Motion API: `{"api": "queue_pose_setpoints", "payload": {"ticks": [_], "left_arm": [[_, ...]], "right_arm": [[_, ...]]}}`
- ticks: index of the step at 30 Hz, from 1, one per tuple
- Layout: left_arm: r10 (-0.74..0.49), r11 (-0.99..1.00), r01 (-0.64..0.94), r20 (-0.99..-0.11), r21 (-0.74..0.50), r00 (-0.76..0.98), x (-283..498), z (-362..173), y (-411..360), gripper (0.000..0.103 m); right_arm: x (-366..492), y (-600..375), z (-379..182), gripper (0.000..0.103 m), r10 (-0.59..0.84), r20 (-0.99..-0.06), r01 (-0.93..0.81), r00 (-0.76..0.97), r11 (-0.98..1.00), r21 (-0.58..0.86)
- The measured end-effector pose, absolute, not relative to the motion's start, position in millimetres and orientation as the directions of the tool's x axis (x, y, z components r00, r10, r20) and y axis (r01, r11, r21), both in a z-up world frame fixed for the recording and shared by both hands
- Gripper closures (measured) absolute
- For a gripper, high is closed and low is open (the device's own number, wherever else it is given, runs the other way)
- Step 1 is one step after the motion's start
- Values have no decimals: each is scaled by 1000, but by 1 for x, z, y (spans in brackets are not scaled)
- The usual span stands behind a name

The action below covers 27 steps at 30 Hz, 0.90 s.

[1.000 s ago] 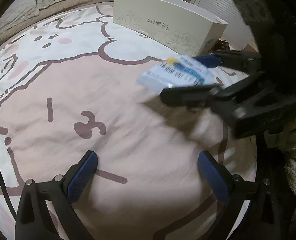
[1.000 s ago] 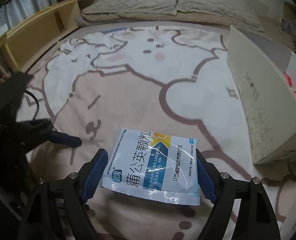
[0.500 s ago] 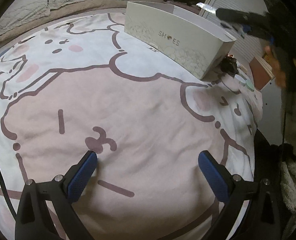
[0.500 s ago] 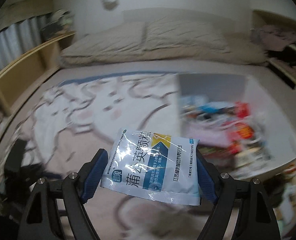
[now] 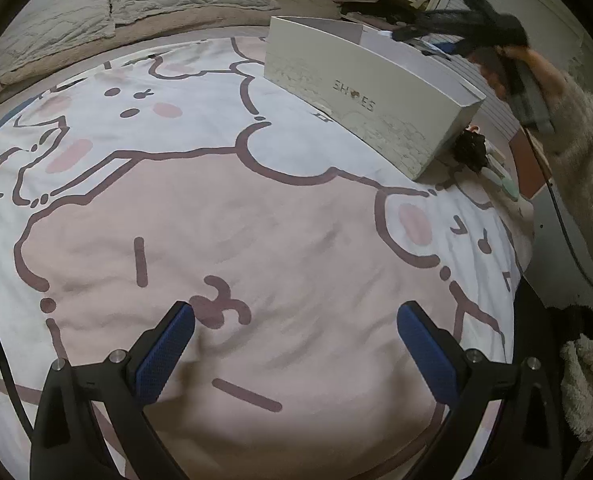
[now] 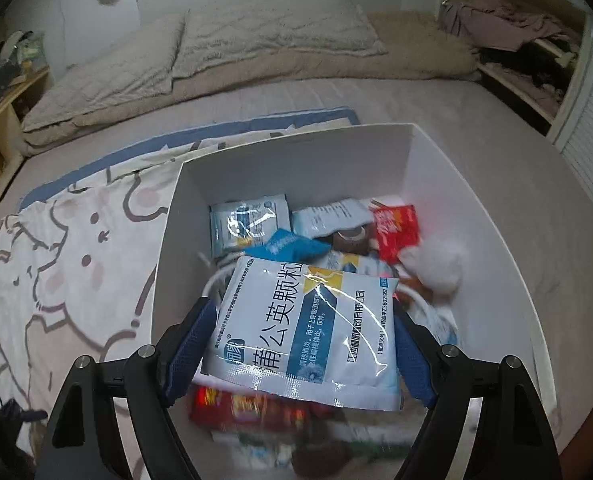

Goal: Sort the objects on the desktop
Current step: 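Lower the sachet into the box and open the right tool, then withdraw the right tool up and away from the box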

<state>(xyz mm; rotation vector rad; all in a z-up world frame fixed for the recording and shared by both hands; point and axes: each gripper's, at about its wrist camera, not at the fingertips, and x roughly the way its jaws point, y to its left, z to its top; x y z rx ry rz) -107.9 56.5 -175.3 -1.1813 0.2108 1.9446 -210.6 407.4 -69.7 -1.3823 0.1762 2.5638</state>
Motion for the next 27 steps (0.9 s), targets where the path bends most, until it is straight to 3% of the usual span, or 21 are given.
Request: {"api": "queue_pose_setpoints", "payload": {"ticks": [9,13,16,27], "left_arm": [[568,-656,-705,-791,-271,-225,-116,-173,53,1],[576,-662,-693,-785,-285,-228,-119,-171,52,1],[577,-669,-685,-781,-287,-237,-122,-168,51,1],[570,-711,-660,-750,-244,-337,-129,-137,52,1]], "right_arm": [[-281,398,-89,19,154,-869,-247,-470,-968,-39],[-294,404,-93,5,169,-873,-276,-458,-960,-41],[-295,408,-90,0,170,-863,-292,-475,-956,-27],[-251,395,-48,0,104,-784,-200,-612,-979,26]]}}
